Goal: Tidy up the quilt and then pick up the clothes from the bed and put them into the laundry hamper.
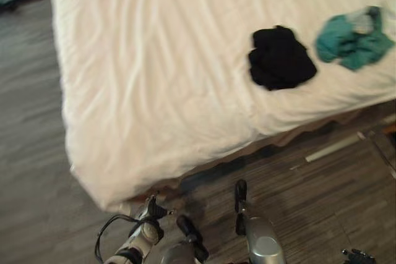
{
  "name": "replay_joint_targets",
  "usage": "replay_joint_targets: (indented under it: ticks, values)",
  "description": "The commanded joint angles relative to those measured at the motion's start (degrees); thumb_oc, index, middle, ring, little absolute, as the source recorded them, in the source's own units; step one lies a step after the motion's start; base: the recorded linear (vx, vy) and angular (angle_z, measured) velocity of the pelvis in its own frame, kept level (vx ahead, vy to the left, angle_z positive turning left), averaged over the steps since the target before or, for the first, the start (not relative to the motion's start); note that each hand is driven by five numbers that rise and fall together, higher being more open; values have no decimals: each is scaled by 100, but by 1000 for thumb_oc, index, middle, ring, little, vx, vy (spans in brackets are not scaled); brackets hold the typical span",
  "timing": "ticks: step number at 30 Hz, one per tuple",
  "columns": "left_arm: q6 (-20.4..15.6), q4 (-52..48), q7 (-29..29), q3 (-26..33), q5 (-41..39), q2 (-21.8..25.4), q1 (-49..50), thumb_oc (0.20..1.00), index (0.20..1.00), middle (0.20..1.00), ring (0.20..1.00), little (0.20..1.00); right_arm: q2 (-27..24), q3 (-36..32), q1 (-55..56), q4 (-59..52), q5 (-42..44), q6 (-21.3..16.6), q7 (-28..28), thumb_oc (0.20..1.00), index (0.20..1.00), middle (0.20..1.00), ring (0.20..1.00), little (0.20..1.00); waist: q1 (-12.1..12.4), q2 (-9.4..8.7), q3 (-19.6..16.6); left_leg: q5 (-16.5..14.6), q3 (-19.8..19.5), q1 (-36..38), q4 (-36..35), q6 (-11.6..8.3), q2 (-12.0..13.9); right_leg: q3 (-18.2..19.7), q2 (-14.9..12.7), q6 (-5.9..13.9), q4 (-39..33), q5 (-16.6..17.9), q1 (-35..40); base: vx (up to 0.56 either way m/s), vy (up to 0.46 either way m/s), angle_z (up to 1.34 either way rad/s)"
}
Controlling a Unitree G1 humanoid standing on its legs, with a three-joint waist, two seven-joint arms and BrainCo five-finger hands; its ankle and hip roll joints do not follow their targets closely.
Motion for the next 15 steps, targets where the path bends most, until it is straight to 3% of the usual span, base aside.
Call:
replay_joint_targets:
  ticks: [1,2,3,4,5,6,7,8,9,10,11,12,13,14,15]
  values:
    - [-26,122,-138,81,210,-46,23,1000,1000,1000,1000,1000,187,321,-268,-87,-482,24,167,1000,1000,1000,1000,1000,142,278,-398,-396,-295,93,302,-174,159,-828,-736,732,1257,-41,72,218,-145,-190]
    - [-43,265,-248,-13,489,-27,143,1000,1000,1000,1000,1000,256,600,-230,-145,-677,-5,260,1000,1000,1000,1000,1000,29,254,-576,-551,-72,196,570,-202,273,-699,-437,505,898,-433,251,166,-152,-185]
    - [-50,273,-246,0,500,-27,157,1000,1000,1000,1000,1000,258,617,-222,-143,-678,-9,261,1000,1000,1000,1000,1000,51,254,-585,-569,-40,195,617,-224,311,-675,-395,479,869,-442,254,209,-249,-157]
    - [-70,334,-318,-5,625,-21,210,1000,1000,1000,1000,1000,231,844,-270,-149,-840,-23,322,1000,1000,1000,1000,1000,59,259,-635,-467,54,117,1226,-354,593,-386,-59,286,583,-669,364,322,-388,-150]
    - [-29,434,-286,45,655,-16,258,1000,1000,1000,1000,1000,142,1363,-550,-171,-1333,27,280,1000,1000,1000,1000,1000,331,174,-517,520,-510,-344,3131,-724,1274,103,543,-84,104,-974,674,317,-400,-157]
    - [-29,437,-285,54,656,-10,248,1000,1000,1000,1000,1000,151,1366,-568,-166,-1336,30,276,1000,1000,1000,1000,1000,338,197,-505,523,-543,-390,3221,-774,1361,99,616,-125,69,-975,682,255,-365,-162]
    - [2,431,-206,92,602,-9,254,1000,1000,1000,1000,1000,125,1714,-769,-311,-1575,73,285,1000,1000,1000,1000,1000,537,110,-442,658,-1327,-751,3989,-652,1358,421,820,-278,-89,-979,736,56,-112,-241]
    - [-3,420,-148,120,534,-66,225,1000,1000,1000,1000,1000,115,1932,-888,-435,-1734,82,279,1000,1000,1000,1000,1000,684,17,-404,421,-1920,-1174,4357,-436,1137,669,881,-336,-240,-970,852,100,-33,-276]
    - [-3,473,-58,189,425,-132,230,1000,1000,1000,1000,1000,110,2212,-1025,-594,-1857,94,335,1000,1000,1000,1000,1000,861,-35,-336,-23,-2449,-1485,4620,-237,583,1053,968,-320,-272,-938,861,122,191,-287]
    - [-24,553,115,276,246,-315,146,1000,1000,1000,1000,1000,179,2496,-1234,-769,-1978,86,339,1000,1000,1000,1000,1000,1085,-133,-237,-276,-3067,-1908,4383,35,-24,1713,886,-205,-318,-802,873,188,273,-241]
    - [-44,598,184,294,137,-401,70,1000,1000,1000,1000,1000,222,2575,-1306,-825,-1992,75,317,1000,1000,1000,1000,1000,1166,-128,-207,-366,-3233,-2067,4103,55,-51,1982,884,-142,-402,-805,944,147,221,-283]
    - [-44,598,184,294,137,-401,69,1000,1000,1000,1000,1000,222,2575,-1306,-825,-1992,75,317,1000,1000,1000,1000,1000,1167,-128,-206,-366,-3231,-2065,4102,55,-51,1983,884,-142,-402,-804,945,356,274,-318]
    - [-128,586,204,325,-47,-510,-58,1000,1000,1000,1000,1000,299,2639,-1340,-842,-1953,44,296,1000,1000,1000,1000,1000,1230,-101,-301,-409,-3412,-2116,2738,70,-319,2462,925,-15,-623,-749,1061,271,202,-247]
    - [-129,587,205,325,-48,-510,-60,1000,1000,1000,1000,1000,300,2639,-1342,-841,-1953,44,296,1000,1000,1000,1000,1000,1240,-119,-303,-377,-3392,-2092,2685,73,-334,2476,909,-13,-628,-742,1056,551,386,-175]
    - [-178,545,198,303,-159,-543,-194,1000,1000,1000,1000,1000,339,2623,-1318,-739,-1945,50,261,1000,1000,1000,1000,1000,1247,7,-379,74,-3512,-2005,1439,-54,-324,2804,1035,45,-707,-786,1216,450,235,-146]
